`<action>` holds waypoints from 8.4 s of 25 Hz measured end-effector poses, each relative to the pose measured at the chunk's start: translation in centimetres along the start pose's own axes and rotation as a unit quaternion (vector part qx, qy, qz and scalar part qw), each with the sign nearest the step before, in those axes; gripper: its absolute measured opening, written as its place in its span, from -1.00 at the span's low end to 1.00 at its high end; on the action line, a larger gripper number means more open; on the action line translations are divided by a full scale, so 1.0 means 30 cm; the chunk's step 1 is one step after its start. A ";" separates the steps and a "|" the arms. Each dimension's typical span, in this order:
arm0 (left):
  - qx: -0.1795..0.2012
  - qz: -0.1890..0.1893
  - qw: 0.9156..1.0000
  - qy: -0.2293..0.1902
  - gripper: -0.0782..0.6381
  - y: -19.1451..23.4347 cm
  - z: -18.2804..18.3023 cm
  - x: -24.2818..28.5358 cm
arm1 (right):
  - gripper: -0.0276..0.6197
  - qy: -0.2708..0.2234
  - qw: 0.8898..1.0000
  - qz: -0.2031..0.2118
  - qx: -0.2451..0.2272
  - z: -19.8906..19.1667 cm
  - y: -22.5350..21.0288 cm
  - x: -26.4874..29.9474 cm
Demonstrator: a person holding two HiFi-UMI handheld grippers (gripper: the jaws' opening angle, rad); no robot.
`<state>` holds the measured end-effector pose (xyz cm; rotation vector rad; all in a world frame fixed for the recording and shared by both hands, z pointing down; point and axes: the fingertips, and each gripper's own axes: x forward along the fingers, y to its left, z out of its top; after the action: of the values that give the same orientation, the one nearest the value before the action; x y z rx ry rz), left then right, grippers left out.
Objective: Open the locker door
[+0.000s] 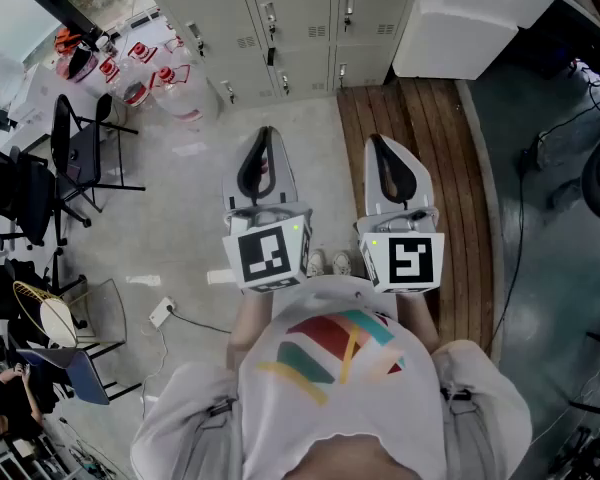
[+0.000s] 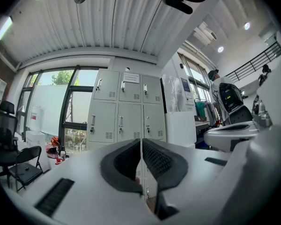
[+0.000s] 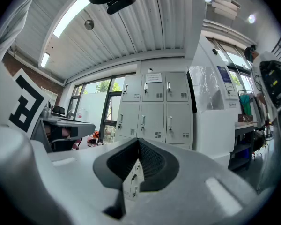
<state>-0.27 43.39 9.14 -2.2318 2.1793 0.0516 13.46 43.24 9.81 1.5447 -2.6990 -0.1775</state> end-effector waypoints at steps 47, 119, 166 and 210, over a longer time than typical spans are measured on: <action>0.075 0.037 0.996 -0.041 -0.72 0.199 0.030 0.778 | -0.90 -0.028 0.998 0.030 0.049 -0.074 -0.255 0.738; -0.027 0.094 0.994 0.039 -0.72 0.825 -0.914 1.703 | -0.90 0.046 0.990 0.128 0.025 -0.960 -0.094 2.010; -0.059 0.099 0.992 0.054 -0.71 0.942 -1.007 1.587 | -0.52 0.144 0.976 0.158 0.032 -1.251 0.071 2.281; -0.088 -0.236 0.959 0.133 -0.37 0.503 -1.079 1.672 | -0.56 0.135 0.955 0.262 0.019 -1.202 0.055 1.863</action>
<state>-13.90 -8.34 39.66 -2.9530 1.7342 -0.0701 -13.46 -7.12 43.95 0.7371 -2.7726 0.0942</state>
